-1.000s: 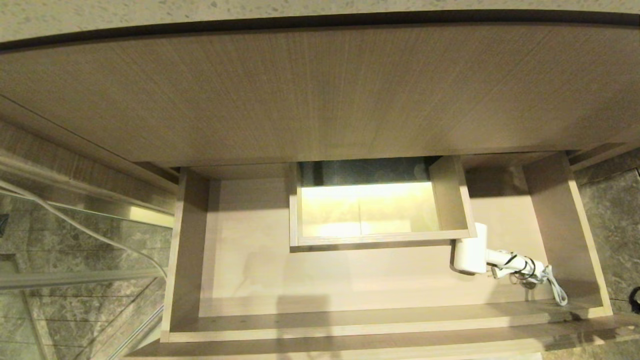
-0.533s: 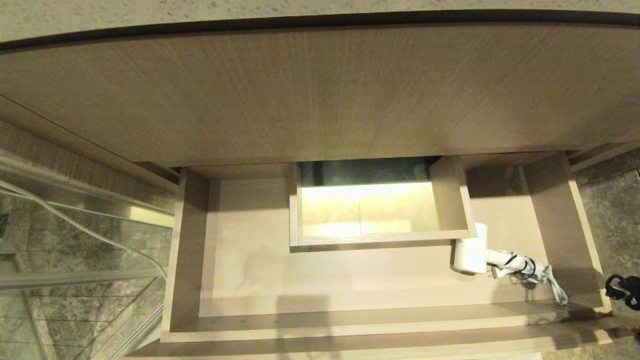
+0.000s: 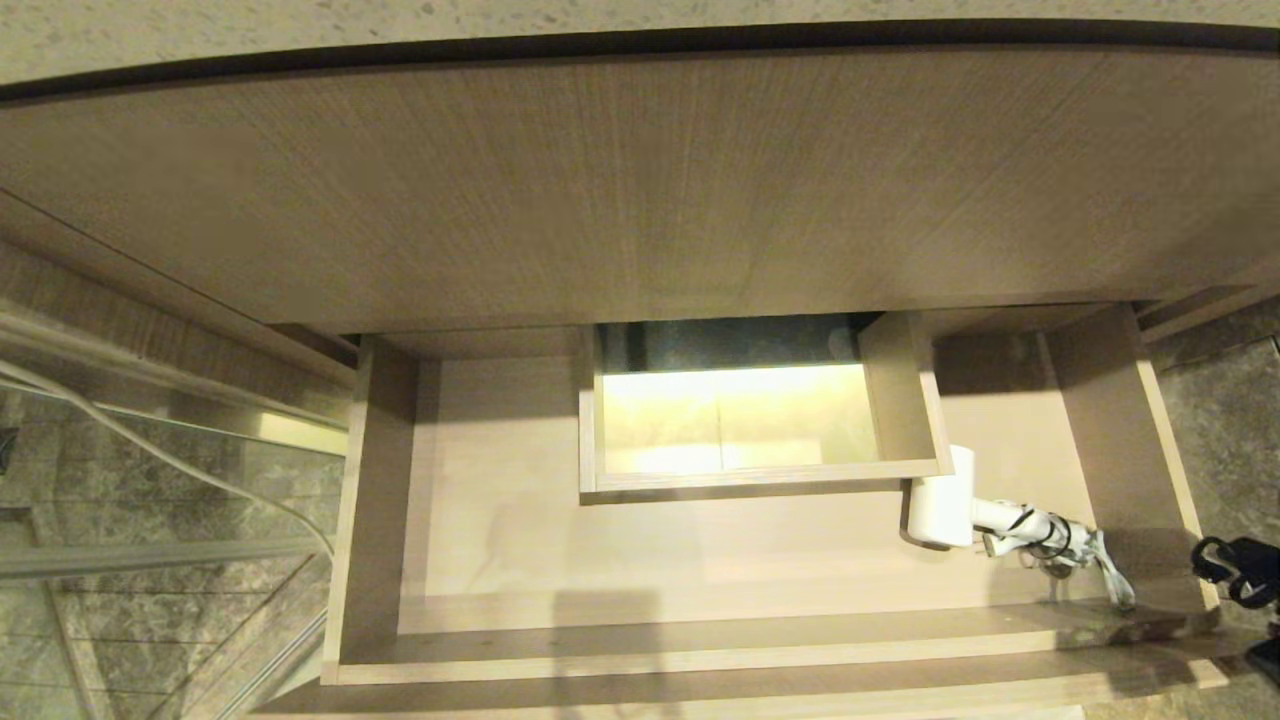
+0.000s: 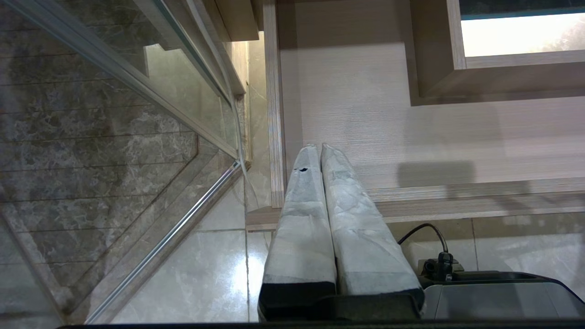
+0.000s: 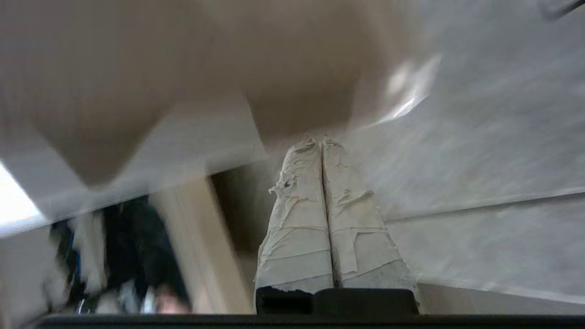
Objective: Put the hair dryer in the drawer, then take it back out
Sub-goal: Close the drawer
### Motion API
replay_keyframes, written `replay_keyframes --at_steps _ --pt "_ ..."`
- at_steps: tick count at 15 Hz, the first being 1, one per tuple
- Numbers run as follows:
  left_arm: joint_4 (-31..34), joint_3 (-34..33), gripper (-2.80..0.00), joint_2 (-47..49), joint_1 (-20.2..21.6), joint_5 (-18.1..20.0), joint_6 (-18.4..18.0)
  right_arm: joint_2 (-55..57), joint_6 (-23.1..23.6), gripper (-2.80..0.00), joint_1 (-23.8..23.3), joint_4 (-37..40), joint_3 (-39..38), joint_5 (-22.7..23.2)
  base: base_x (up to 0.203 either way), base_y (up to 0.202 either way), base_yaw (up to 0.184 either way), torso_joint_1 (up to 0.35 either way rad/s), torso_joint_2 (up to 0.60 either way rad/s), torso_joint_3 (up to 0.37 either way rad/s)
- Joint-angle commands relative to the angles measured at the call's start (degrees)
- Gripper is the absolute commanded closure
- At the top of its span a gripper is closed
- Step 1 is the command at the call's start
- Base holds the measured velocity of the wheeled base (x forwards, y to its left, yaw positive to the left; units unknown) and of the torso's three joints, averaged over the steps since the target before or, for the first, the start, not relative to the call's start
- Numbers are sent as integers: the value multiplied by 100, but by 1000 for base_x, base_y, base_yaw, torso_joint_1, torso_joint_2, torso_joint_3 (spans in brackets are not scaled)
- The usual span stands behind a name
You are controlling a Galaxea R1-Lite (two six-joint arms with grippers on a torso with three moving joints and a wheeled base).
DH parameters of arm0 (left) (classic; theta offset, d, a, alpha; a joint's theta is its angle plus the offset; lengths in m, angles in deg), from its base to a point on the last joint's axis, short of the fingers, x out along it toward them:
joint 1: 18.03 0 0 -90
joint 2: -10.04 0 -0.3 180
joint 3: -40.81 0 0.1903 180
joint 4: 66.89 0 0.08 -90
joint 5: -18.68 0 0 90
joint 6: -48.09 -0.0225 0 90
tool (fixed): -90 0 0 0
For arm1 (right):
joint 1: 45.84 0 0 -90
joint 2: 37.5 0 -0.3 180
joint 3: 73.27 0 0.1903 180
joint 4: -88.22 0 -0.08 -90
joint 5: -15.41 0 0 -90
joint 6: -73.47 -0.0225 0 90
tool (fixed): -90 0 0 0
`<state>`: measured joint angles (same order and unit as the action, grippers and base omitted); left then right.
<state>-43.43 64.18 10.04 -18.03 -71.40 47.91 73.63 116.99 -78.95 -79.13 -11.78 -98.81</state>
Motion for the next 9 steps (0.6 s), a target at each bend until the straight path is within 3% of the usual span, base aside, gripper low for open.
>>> replay_keyframes --at_steps 1,9 --pt "-1 0 0 0 0 -1 1 48 25 0 98 -338 14 -4 0 0 0 0 0 0" --pt "-1 0 0 0 0 -1 1 49 -11 0 237 -941 29 26 0 0 0 0 0 0"
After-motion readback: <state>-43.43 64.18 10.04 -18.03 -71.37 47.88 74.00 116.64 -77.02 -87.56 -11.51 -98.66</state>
